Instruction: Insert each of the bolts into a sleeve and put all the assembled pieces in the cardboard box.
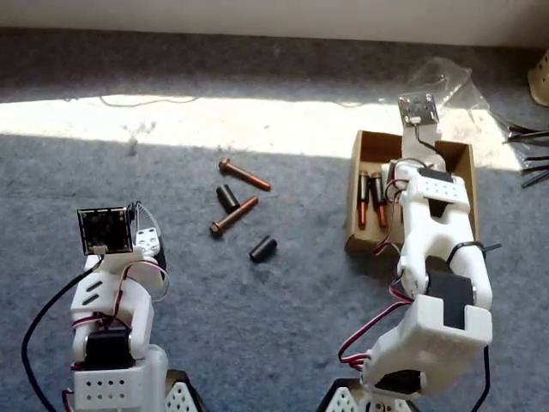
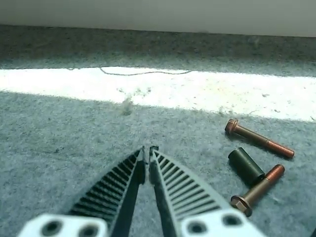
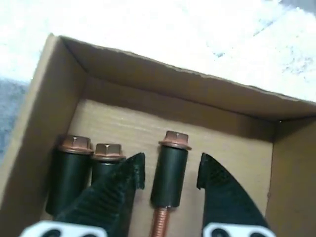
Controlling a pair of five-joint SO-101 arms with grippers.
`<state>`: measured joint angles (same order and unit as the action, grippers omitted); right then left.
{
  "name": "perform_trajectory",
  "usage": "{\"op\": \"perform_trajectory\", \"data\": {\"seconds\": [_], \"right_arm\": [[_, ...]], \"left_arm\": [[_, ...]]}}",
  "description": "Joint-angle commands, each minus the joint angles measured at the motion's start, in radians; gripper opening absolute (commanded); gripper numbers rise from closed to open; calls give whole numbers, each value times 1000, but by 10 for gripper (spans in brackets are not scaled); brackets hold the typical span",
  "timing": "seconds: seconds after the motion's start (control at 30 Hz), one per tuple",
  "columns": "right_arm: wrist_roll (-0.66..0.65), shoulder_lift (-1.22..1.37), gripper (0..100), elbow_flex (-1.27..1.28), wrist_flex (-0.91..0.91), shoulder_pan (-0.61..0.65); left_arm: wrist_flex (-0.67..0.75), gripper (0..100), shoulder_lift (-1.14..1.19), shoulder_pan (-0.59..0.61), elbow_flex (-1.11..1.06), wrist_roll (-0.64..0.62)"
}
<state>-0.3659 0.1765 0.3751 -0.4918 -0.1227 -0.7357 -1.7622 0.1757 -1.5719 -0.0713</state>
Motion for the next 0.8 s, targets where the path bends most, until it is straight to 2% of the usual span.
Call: {"op": "perform_trajectory", "data": {"seconds": [0.0, 0.27, 0.47, 0.57, 0.77], "right_arm": [[-14, -28, 152, -51, -96, -1], [-14, -260, 152, -59, -291, 110], [-14, -484, 152, -56, -446, 285], [-14, -562, 152, -54, -507, 381], [-17, -591, 152, -53, -604, 545]], "left_arm": [[2, 34, -10, 5, 10, 6], [2, 34, -10, 5, 10, 6], [-3, 32, -10, 8, 21, 6], [0, 34, -10, 53, 21, 5], [0, 34, -10, 90, 21, 3]]}}
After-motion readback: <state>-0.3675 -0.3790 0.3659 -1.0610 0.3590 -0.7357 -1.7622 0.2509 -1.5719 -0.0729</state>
